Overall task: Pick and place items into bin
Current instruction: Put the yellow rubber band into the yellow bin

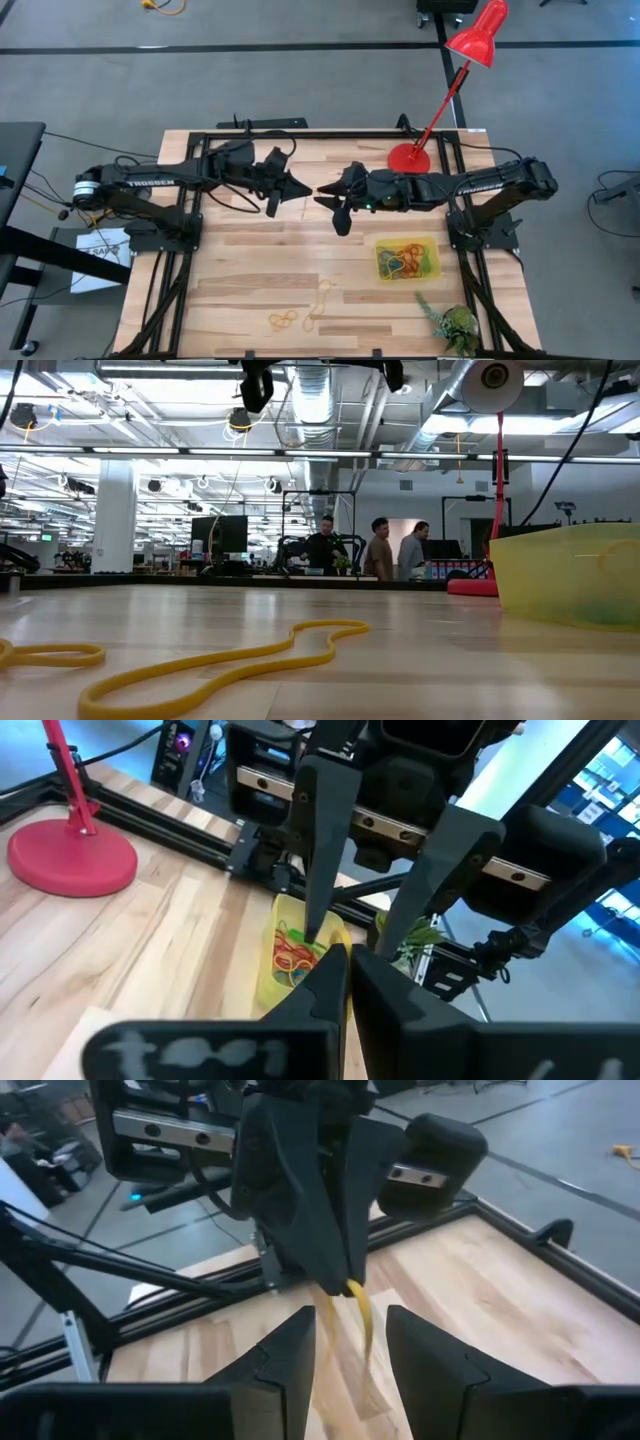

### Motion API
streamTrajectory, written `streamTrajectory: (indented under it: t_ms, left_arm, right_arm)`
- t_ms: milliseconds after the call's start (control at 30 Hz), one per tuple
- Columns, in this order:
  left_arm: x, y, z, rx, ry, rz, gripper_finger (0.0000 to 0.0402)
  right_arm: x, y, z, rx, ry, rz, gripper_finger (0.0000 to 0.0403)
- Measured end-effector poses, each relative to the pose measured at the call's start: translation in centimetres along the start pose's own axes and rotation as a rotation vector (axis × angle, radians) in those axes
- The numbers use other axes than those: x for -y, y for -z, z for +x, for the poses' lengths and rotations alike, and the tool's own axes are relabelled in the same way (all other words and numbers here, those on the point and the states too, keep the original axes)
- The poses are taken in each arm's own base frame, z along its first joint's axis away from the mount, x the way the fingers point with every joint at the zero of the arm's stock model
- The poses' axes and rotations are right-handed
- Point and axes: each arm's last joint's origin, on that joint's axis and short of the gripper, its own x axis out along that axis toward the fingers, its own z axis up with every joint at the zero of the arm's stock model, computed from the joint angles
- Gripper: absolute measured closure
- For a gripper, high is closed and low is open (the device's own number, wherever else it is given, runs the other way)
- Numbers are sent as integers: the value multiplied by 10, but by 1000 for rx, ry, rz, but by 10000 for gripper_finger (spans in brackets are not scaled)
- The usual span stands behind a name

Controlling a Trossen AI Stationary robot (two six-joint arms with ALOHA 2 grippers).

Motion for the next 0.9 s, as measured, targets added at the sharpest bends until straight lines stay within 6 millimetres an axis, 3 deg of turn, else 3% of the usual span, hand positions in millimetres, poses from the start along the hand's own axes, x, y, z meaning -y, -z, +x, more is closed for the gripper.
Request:
streamTrajectory:
  t_ms: [233,567,900]
  left_arm:
    - [-1,1,2,3,-17,2,401]
    - [-2,0,2,16,-39,5,401]
    - [-2,0,2,18,-40,6,401]
  right_arm:
    - [0,0,0,0,-4,-26,303]
    - [-1,0,0,-10,-28,-25,398]
    - [0,1,0,-14,-21,34,382]
